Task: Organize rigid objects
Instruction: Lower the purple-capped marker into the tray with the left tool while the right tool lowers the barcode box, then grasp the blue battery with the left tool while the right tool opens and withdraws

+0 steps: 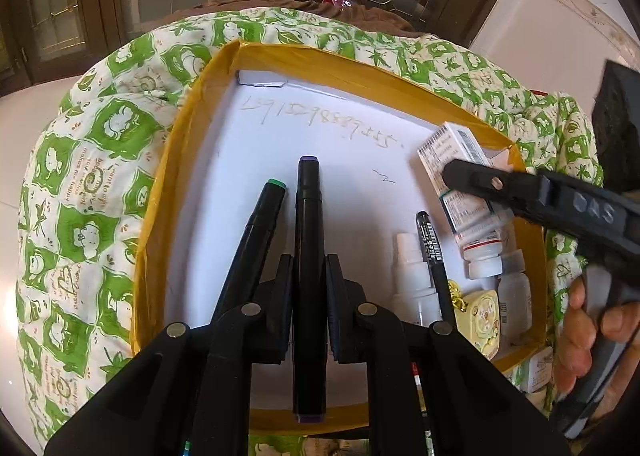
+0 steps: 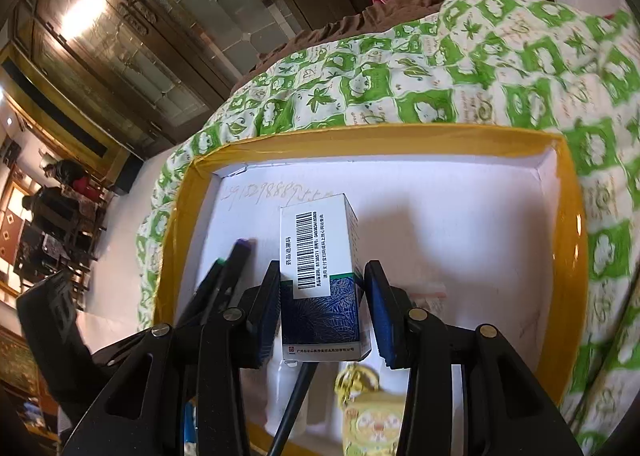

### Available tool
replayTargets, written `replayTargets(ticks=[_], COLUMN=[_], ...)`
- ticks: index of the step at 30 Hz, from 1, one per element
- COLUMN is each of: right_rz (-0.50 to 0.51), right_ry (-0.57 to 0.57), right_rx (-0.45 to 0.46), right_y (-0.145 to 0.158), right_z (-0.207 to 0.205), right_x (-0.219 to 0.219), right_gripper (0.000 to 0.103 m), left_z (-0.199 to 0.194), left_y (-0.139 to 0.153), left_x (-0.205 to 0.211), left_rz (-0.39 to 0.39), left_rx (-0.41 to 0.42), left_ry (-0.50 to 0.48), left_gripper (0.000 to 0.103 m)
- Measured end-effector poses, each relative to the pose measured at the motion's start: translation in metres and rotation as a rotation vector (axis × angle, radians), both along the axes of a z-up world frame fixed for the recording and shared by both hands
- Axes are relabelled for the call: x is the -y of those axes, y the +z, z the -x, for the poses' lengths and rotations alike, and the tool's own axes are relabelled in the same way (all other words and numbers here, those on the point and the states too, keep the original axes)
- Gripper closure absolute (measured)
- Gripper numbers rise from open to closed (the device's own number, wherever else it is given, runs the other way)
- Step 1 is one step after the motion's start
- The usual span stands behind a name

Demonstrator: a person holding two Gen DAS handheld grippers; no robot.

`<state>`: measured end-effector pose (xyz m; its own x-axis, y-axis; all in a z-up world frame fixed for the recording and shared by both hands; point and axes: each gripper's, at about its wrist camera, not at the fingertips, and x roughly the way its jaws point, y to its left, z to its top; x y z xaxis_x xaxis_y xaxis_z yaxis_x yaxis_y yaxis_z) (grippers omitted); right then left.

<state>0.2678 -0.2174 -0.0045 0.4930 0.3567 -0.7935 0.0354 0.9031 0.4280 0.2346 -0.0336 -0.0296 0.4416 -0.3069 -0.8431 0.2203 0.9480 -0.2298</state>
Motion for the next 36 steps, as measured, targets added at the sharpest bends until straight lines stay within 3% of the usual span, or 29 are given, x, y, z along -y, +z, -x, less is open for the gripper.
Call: replayTargets(ticks=[8, 12, 14, 18, 21, 26, 32, 36], right_rz=[0.053, 0.049, 0.017, -0.02, -0.058, -0.09, -0.093, -0.102], right_ry=[-0.022, -0.044, -0.055, -0.072, -0.106, -0.136, -0.123, -0.114], right_rx=[0.013, 0.026, 0.034, 0.058, 0.074, 0.07, 0.088, 0.094], right_y=[-0.003, 0.0, 0.002, 0.009, 0.011, 0.012, 0.023, 0.027], right_z=[-0.024, -0.019, -0.011, 0.017, 0.043, 0.08, 0.117, 0.15], right_x=[0.001, 0.007, 0.011, 0.017, 0.025, 0.032, 0.034, 0.038], right_gripper=[0.066, 0.051, 0.05, 0.048, 0.038, 0.034, 0.028, 0.023], left_z=[0.006, 0.017, 0.025, 0.045, 0.063, 0.09, 0.117, 0.142], left_y=[0.0, 0.002, 0.006, 0.016, 0.023, 0.035, 0.049, 0.048], left_x=[0.004, 0.009, 0.011, 0.018, 0.02, 0.022, 0.019, 0.003], left_rz=[-0.014, -0.033, -0.042, -0.127, -0.158, -0.215, -0.234, -0.188], left_rx=[0.014, 0.032, 0.05, 0.094, 0.114, 0.148, 0.175, 0.168], left_ry=[-0.009, -0.014, -0.02, -0.012, -0.007, -0.008, -0.009, 0.028], left_gripper=[0.088, 0.061, 0.056, 0.056, 0.055, 0.05, 0.044, 0.039])
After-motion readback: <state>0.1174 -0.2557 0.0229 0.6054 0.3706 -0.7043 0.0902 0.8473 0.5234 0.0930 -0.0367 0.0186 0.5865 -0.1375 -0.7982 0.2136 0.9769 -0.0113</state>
